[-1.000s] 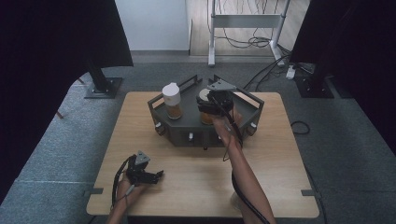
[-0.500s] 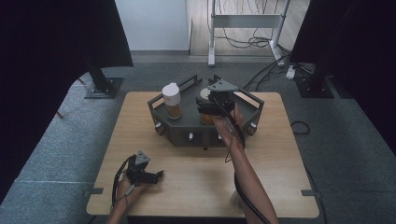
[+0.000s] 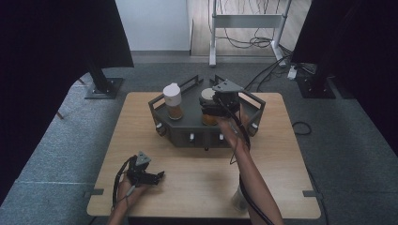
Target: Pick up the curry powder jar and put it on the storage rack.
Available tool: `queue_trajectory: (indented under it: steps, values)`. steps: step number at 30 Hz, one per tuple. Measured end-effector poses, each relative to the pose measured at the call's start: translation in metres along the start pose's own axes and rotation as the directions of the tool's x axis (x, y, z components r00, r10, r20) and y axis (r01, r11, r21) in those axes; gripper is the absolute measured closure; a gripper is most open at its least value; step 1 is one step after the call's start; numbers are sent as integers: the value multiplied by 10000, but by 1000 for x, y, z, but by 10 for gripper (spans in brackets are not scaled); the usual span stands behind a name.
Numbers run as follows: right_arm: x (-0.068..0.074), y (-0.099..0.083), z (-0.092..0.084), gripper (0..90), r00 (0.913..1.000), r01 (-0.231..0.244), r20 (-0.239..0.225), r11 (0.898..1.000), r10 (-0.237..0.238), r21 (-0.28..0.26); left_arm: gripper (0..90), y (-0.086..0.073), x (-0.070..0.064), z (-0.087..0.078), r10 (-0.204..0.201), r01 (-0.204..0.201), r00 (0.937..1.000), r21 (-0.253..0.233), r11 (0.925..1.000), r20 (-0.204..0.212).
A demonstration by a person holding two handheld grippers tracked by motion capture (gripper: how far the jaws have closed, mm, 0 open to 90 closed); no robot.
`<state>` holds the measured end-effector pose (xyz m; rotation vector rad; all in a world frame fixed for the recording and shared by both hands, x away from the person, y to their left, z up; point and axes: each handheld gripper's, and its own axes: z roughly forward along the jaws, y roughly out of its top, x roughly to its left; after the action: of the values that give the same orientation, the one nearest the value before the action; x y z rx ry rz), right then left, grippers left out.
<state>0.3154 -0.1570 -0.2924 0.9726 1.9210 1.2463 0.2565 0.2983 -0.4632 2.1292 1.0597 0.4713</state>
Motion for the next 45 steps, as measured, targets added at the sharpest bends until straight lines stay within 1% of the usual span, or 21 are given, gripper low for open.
queue_trajectory:
  steps: [5,9,16,27,34,39,45]
  values:
    - [-7,-2,-10,170,9999,-136,-86,9998,135,-134,40,0,0,0,0,0,10000,0,10000,0]
    - [-15,-7,-18,169,9988,-409,-266,9988,402,-259,40,0,0,0,4,-4,10000,1,10000,-2]
    - [-28,-15,-33,166,9979,-504,-418,9984,493,-248,40,0,0,0,-1,1,10000,-2,10000,-2]
    - [-38,-26,-53,162,9984,-391,-405,9990,382,-221,40,0,0,0,0,0,10000,0,10000,-2]
    - [-40,-32,-65,161,9984,-290,-493,9994,280,-202,40,0,0,0,-18,18,10000,-2,10000,5]
    - [-43,-41,-72,161,9976,-353,-596,9992,341,-197,40,0,0,0,1,-1,10000,-1,10000,-1]
    - [-50,-57,-80,161,9966,-595,-585,9981,584,-173,40,0,0,0,-1,1,10000,-2,10000,1]
